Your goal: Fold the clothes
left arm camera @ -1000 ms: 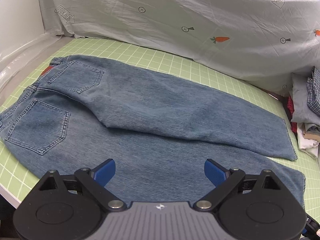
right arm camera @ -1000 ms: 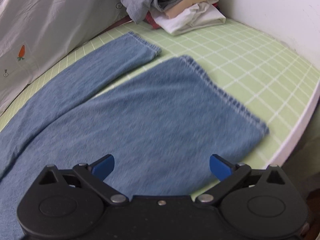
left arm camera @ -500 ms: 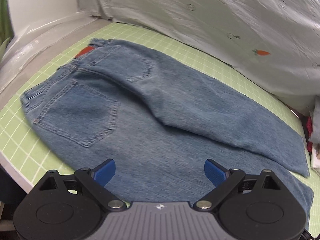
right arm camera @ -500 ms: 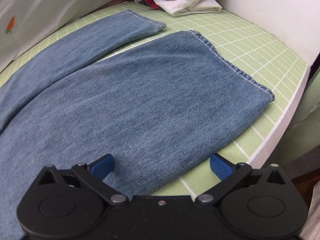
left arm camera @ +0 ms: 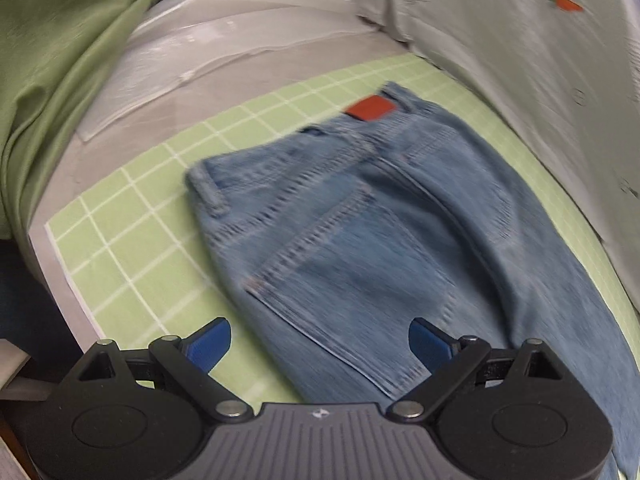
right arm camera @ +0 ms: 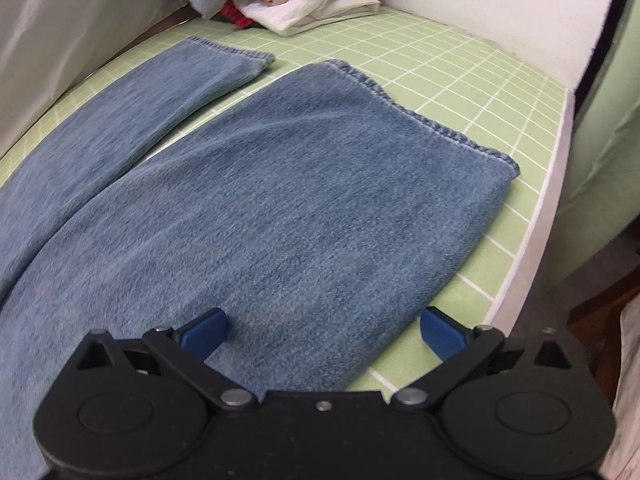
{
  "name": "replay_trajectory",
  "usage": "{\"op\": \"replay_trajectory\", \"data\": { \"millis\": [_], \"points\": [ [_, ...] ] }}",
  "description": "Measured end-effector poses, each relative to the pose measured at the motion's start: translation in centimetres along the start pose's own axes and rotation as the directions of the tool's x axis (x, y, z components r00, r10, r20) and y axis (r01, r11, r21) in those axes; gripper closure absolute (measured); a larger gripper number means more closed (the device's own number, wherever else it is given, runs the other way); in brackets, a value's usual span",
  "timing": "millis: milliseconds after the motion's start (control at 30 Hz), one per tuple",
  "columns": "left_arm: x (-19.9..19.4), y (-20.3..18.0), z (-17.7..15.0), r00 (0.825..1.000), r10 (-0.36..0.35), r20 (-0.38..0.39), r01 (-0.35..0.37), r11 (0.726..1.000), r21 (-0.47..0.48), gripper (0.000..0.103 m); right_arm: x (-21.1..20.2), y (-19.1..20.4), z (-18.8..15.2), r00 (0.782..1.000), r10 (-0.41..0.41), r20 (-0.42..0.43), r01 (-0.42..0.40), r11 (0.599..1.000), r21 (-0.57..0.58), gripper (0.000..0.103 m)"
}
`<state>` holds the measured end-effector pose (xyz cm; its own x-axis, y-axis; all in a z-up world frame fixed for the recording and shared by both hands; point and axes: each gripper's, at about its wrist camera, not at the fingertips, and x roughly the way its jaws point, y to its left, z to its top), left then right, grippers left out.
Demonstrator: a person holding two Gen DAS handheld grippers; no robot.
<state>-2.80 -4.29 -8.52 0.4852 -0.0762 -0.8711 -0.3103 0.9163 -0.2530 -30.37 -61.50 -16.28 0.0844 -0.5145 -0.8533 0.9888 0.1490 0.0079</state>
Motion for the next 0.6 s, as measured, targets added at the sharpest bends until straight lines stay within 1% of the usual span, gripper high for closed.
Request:
{"op": "replay_trajectory", "data": {
  "millis": [100,167,200,233,267,367,467,500,533,567,600],
  "points": [
    [1.2,1.5,1.4,0.999,0.034,0.016,-0.033,0.999,-0.031,0.008,0.0,0.2,-0.3,0.999,-0.030,0.035,0.029,0.998,0.048,0.000],
    [1.9,2.0,2.1,0.999,0.032,0.019,-0.031,0.999,-0.044,0.010,0.0,0.4,-0.5,0.997,-0.050,0.055,0.046,0.996,0.076,0.000],
    [2.3,2.3,2.4,0.999,0.029,0.017,-0.028,0.998,-0.053,0.012,0.0,0.5,-0.6,0.996,-0.059,0.060,0.053,0.995,0.087,0.000],
    [2.6,2.5,2.6,0.999,0.029,0.015,-0.028,0.997,-0.066,0.018,0.0,0.6,-0.6,0.996,-0.067,0.066,0.061,0.993,0.097,0.000],
    [3.0,2.8,2.8,1.000,0.029,0.012,-0.028,0.996,-0.079,0.023,0.0,0.6,-0.6,0.995,-0.075,0.063,0.068,0.992,0.108,0.000],
    [3.6,3.3,3.3,1.000,0.015,0.013,-0.014,0.994,-0.104,0.026,-0.2,0.8,-0.4,0.994,-0.100,0.044,0.092,0.985,0.148,0.000],
    [3.8,3.2,3.7,1.000,-0.001,0.011,0.002,0.995,-0.101,0.028,-0.2,1.3,-0.5,0.993,-0.113,0.038,0.105,0.979,0.177,0.001],
    [3.9,3.3,3.9,1.000,-0.006,0.005,0.006,0.993,-0.121,0.031,-0.4,1.5,-0.6,0.993,-0.107,0.042,0.098,0.980,0.172,0.007],
    [4.0,3.3,4.0,1.000,-0.011,-0.001,0.010,0.990,-0.142,0.040,-0.5,1.8,-0.5,0.994,-0.098,0.051,0.088,0.983,0.163,0.017],
    [4.0,3.4,4.2,1.000,-0.022,-0.008,0.020,0.986,-0.168,0.050,-0.7,2.0,-0.5,0.995,-0.084,0.060,0.075,0.987,0.146,0.024],
    [3.8,3.6,4.2,0.999,-0.041,-0.012,0.038,0.979,-0.202,0.057,-1.0,2.2,-0.3,0.995,-0.070,0.069,0.061,0.990,0.126,0.043]
  ]
}}
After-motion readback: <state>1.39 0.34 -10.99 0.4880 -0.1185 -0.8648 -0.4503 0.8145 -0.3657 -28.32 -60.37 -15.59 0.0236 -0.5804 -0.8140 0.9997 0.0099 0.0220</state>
